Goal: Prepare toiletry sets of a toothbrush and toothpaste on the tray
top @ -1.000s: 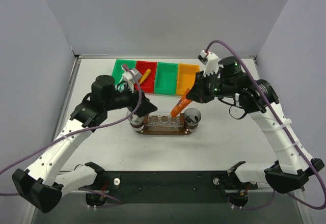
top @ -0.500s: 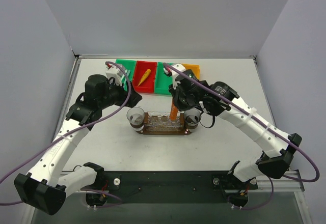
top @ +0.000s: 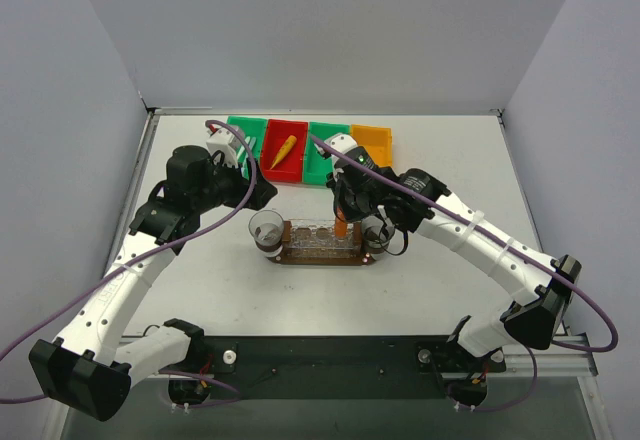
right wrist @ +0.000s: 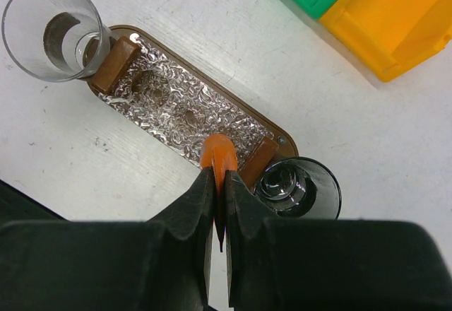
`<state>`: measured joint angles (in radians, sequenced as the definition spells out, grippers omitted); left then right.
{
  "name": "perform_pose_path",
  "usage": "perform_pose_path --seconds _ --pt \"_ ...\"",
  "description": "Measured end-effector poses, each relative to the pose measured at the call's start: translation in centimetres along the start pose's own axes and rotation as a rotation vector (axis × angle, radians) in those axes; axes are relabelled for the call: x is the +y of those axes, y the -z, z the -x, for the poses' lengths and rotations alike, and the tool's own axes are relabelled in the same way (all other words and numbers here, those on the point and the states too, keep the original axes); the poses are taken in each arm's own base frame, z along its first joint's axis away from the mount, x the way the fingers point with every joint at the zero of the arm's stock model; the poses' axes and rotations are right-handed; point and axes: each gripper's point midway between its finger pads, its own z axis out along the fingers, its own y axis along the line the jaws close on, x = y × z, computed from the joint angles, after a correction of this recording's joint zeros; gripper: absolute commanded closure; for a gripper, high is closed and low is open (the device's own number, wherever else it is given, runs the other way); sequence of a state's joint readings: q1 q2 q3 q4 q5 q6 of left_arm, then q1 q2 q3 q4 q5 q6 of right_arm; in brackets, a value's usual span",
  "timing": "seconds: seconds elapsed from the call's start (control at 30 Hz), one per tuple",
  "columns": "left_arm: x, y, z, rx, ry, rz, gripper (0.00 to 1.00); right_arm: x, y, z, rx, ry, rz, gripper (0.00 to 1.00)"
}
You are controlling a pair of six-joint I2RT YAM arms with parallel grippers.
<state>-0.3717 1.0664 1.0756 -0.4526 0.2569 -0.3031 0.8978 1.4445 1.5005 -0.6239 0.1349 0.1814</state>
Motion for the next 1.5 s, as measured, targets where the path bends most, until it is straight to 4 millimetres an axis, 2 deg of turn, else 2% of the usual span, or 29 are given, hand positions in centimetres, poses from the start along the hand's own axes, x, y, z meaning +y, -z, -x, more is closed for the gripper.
perform_pose_path --seconds 0.23,0.6,1.27,1.5 --pt "0.0 0.0 0.0 -0.001 0.0 0.002 0.22 0.1 -1.3 -1.1 0.021 0.005 -0.004 1.0" --pt "0.1 0.0 0.0 -0.001 0.001 0.002 0.22 -0.1 -2.5 -1.8 0.014 0.004 -0.025 1.0" --pt "0.1 0.0 0.0 -0.001 0.001 0.002 0.22 -0.1 -3.4 -2.6 0.017 0.005 -0.03 1.0" --pt "0.1 0.0 0.0 0.0 0.002 0.002 0.22 -0.1 -3.9 -3.5 0.034 0.01 -0.033 1.0"
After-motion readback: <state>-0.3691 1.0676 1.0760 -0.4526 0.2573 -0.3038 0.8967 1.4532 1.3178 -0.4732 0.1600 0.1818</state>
